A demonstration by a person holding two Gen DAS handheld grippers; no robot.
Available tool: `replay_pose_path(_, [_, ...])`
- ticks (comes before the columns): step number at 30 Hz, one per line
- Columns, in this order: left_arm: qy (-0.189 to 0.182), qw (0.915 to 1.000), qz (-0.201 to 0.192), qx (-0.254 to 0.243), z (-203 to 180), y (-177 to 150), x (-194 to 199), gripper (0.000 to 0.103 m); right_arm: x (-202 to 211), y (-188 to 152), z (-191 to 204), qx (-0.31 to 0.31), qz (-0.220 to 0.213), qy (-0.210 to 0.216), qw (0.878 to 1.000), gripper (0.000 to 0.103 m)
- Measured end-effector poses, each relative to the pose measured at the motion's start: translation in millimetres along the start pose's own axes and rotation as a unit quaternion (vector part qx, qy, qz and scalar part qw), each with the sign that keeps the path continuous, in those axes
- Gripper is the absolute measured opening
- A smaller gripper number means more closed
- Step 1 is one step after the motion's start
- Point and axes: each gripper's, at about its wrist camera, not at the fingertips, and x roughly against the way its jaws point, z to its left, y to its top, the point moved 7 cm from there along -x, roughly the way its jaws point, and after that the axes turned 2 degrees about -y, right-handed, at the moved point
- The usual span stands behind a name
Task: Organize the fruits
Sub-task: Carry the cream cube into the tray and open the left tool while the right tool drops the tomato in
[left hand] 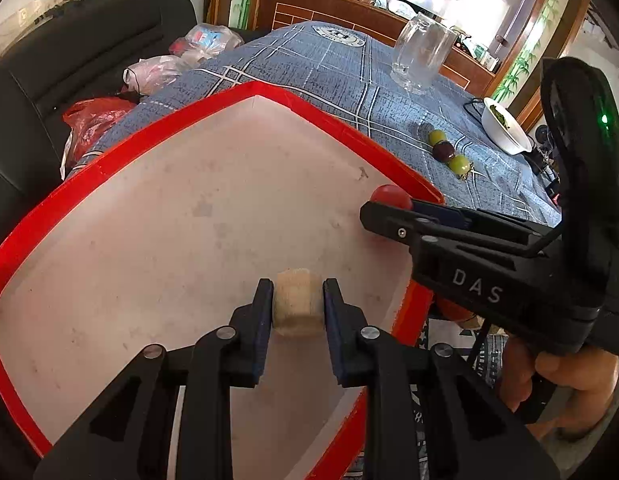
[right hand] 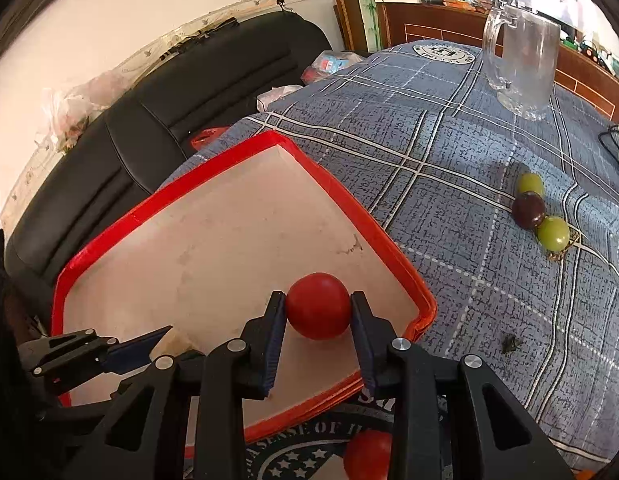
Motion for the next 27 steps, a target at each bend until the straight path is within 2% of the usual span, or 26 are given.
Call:
replay_pose_path(5, [0.002, 1.0, -0.002, 0.0, -1, 0, -1, 0.024, -2, 1, 1, 0.004, -0.001, -0.009, 1.0, 0.033])
replay_pose_path(8, [-0.006, 1.0, -0.003, 0.001, -3, 0, 0, 0.036, -2, 1, 1, 0.002, -0.001, -0.011, 1.0, 0.034])
replay_pose_path(10, [0.007, 0.9999, -0.007, -0.005, -4, 0, 1, 0.05, -1, 1, 1, 0.0, -0.001, -0.011, 1.0, 0.035])
replay_pose_path(11, [0.011, 0.9999, -0.01, -0.007, -4, 0, 2, 0.051, 0, 1, 1, -0.003, -0.003, -0.009, 1.0, 0.037])
replay_pose_path(13, [0.006, 0.9999, -0.011, -0.005, -3, 0, 3, 0.051, 5, 2, 1, -0.007, -0.011, -0.007, 1.0, 0.049])
replay_pose_path(15, [0.001, 0.9999, -0.011, 0.003, -2, 0, 4, 0.051, 14, 3, 2, -0.009, -0.025, -0.013, 1.0, 0.054])
replay_pose_path(18, [-0.006, 0.9997, -0.017, 0.016, 1, 1, 8, 0.051, 29, 3, 1, -0.016, -0.041, -0.01, 0.999, 0.054])
replay_pose_path(19, [-0.005, 0.9996, -0.02, 0.017, 1, 1, 10, 0.054, 34, 3, 0, -0.02, -0.046, -0.007, 0.999, 0.055])
replay_pose_path(20, [-0.001, 0.9996, -0.024, 0.017, 2, 1, 12, 0.057, 42, 2, -1, -0.027, -0.055, -0.004, 0.998, 0.057])
replay_pose_path(22, [0.001, 0.9993, -0.034, 0.015, 1, 1, 17, 0.061, 56, 0, -5, -0.04, -0.07, -0.002, 0.997, 0.069])
replay_pose_path(27, [-0.001, 0.999, -0.045, 0.009, -4, -1, 26, 0.062, 81, -17, -16, -0.073, -0.097, -0.003, 0.993, 0.075])
